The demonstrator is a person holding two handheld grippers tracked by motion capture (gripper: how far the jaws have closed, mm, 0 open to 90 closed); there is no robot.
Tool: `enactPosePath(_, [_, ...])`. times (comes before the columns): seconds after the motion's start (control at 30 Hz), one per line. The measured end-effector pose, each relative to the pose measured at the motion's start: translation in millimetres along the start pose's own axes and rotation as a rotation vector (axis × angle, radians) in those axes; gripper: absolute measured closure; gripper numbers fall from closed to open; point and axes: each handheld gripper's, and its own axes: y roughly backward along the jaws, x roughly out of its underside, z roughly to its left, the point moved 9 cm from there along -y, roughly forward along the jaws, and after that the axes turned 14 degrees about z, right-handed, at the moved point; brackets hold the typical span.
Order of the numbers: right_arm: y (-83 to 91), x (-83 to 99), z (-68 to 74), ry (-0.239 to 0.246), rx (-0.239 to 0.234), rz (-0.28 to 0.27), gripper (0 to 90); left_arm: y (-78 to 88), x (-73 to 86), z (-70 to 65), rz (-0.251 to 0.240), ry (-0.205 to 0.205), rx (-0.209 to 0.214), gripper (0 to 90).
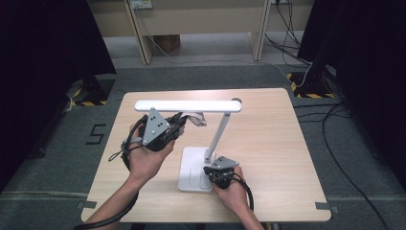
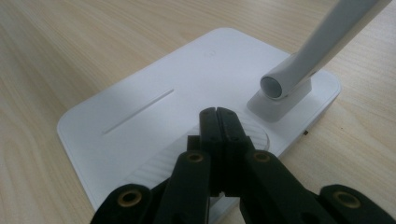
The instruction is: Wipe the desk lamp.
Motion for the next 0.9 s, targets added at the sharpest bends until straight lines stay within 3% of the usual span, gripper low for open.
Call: enactPosePath(0.9, [-0.1,-0.1,0.1,0.002,0.000,0.000,90.0,-6.6,-5.1,-8.1,-0.002,0.001,0.019,81.3])
